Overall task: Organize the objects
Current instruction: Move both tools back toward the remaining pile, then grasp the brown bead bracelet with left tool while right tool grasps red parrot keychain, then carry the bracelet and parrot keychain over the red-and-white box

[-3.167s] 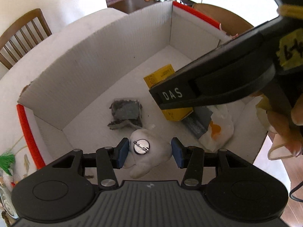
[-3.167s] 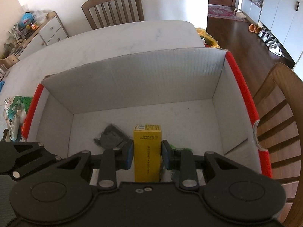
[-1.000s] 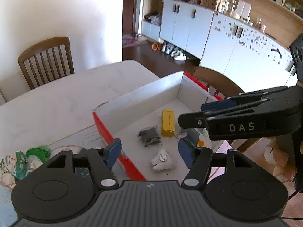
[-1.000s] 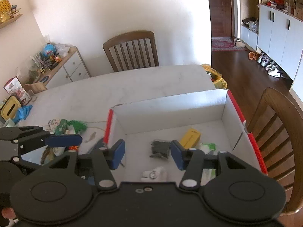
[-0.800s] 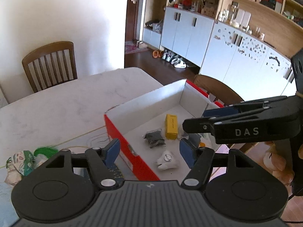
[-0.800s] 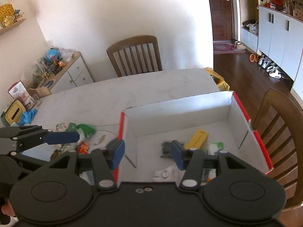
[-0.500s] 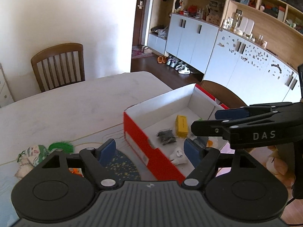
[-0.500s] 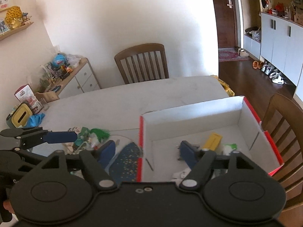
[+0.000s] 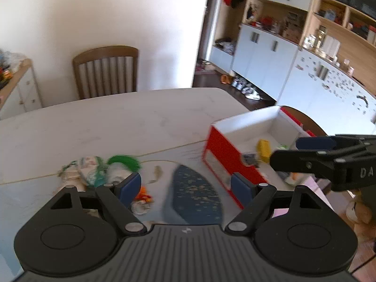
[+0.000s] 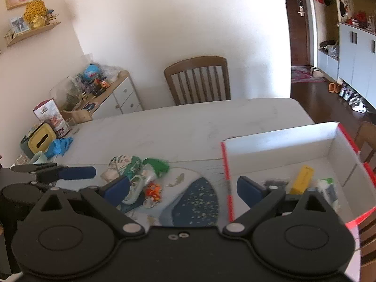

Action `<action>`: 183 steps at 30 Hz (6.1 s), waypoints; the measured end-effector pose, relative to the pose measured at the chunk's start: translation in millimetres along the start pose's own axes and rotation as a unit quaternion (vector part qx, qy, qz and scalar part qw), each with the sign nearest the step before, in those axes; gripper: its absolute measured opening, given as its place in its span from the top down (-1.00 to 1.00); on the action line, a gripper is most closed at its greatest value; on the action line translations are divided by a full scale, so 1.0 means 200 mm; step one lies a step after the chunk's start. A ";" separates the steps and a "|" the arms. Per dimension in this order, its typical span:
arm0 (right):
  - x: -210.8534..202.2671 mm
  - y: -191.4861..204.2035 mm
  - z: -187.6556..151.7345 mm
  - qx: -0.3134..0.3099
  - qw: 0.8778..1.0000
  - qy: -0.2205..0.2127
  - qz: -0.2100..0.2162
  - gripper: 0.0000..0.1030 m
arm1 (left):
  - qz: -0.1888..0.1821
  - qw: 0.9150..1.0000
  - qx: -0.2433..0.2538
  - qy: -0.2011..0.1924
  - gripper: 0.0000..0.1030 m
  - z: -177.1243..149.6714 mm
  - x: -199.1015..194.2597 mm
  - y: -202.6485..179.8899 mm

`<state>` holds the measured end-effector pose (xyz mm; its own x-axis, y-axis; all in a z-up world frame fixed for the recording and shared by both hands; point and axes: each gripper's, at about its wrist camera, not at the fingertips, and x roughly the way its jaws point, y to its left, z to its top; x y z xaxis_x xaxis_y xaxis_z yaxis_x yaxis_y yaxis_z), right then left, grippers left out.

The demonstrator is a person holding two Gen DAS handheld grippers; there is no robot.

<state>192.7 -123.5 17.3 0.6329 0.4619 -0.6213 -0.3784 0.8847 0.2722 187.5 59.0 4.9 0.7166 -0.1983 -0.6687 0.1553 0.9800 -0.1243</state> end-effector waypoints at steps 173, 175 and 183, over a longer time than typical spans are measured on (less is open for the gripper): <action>0.14 -0.01 0.07 -0.095 0.993 0.065 -0.029 0.28 | -0.063 0.997 0.027 -0.019 0.84 -0.11 0.12 0.05; 0.11 -0.08 0.08 -0.088 0.994 0.061 -0.036 0.28 | -0.067 0.997 0.034 -0.021 0.84 -0.08 0.13 -0.02; 0.01 -0.32 0.10 -0.078 0.995 0.046 -0.052 0.28 | -0.077 0.995 0.058 -0.029 0.84 0.04 0.21 -0.27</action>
<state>231.3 -178.2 13.3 0.6122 0.3545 -0.7068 -0.4187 0.9036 0.0905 214.1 -2.9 -10.4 0.7164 -0.3497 -0.6037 0.3415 0.9303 -0.1337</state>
